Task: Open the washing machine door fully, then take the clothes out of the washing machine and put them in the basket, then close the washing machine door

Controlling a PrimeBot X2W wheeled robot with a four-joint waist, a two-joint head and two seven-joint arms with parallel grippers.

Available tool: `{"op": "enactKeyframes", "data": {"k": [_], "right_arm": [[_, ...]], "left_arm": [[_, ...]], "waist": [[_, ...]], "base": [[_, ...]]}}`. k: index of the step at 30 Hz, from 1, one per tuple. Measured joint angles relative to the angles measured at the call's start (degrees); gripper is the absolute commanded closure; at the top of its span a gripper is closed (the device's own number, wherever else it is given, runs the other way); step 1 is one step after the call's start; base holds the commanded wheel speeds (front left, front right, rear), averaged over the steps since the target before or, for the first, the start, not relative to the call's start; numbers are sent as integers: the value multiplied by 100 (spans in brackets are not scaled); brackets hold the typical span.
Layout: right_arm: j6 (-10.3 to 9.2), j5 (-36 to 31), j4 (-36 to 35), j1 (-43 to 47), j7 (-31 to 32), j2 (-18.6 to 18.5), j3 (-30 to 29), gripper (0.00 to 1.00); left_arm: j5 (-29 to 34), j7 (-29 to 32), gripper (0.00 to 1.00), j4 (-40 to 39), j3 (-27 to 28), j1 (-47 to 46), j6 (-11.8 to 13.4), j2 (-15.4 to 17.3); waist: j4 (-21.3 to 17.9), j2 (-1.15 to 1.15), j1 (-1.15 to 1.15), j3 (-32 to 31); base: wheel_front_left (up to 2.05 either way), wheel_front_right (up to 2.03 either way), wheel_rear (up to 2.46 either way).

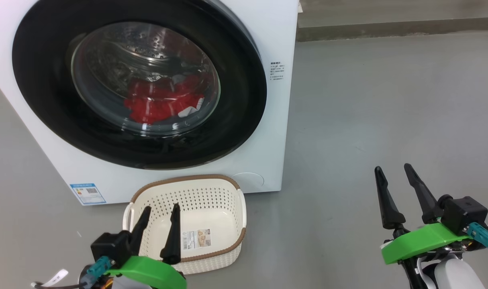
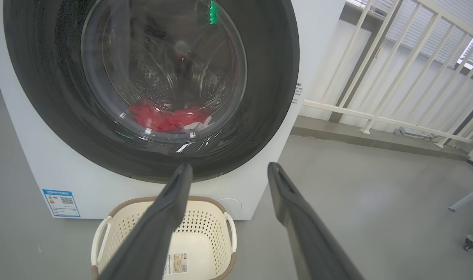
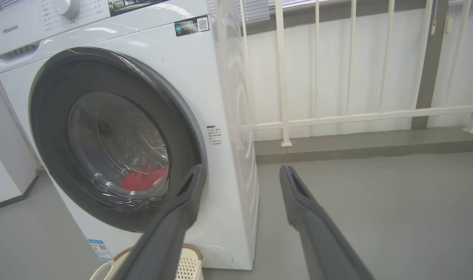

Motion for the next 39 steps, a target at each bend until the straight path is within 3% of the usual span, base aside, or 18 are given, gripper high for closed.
{"op": "enactKeyframes", "data": {"k": [18,39], "right_arm": [[0,-1292,-107,-117,-293,-27,26,0],[1,-1303,-130,-219,-318,-35,4,0]], "left_arm": [[991,-302,0,22,-115,-129,301,113],[1033,-302,0,-7,-125,-198,310,136]], "waist": [[-1,0,0,-51],[36,0,0,14]], "base": [[0,0,0],[0,0,0]]}}
